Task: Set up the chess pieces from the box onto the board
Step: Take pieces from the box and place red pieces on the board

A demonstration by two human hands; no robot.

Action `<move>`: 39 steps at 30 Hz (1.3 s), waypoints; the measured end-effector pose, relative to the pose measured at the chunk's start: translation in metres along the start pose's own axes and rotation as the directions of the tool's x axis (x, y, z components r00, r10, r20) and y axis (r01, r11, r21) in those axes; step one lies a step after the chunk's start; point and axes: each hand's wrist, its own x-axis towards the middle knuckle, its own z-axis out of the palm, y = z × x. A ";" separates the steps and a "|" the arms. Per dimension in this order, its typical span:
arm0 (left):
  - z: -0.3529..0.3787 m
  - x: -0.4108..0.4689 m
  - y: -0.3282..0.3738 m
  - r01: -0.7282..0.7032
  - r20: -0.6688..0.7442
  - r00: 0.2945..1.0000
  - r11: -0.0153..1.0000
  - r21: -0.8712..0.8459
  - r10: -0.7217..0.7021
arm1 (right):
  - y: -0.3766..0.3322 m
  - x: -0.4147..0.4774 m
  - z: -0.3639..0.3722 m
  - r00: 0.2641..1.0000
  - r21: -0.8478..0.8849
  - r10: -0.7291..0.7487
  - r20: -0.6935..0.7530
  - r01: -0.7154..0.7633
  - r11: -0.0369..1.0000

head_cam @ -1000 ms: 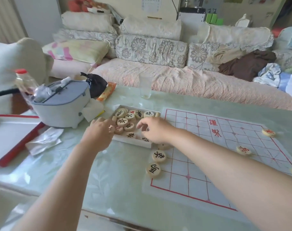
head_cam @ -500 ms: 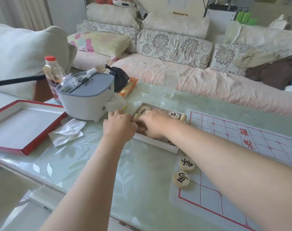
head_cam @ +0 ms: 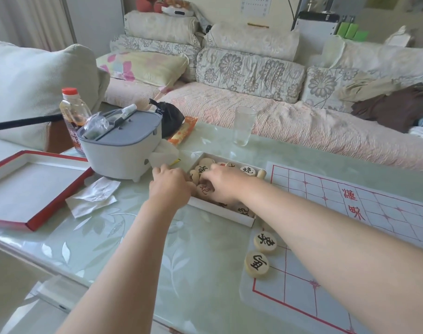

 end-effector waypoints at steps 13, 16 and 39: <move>-0.013 -0.029 0.039 -0.054 -0.098 0.995 0.930 -0.364 0.020 | 0.029 -0.068 -0.017 0.981 0.524 0.139 -0.135 -0.048 0.850; -0.007 -0.041 0.066 -0.107 -0.055 0.994 0.848 -0.518 0.092 | 0.046 -0.103 -0.027 0.960 0.597 0.204 -0.191 -0.051 0.801; 0.116 -0.101 0.307 0.066 0.426 0.822 0.679 -0.731 0.379 | 0.311 -0.320 0.019 0.648 0.483 0.748 -0.142 -0.615 0.624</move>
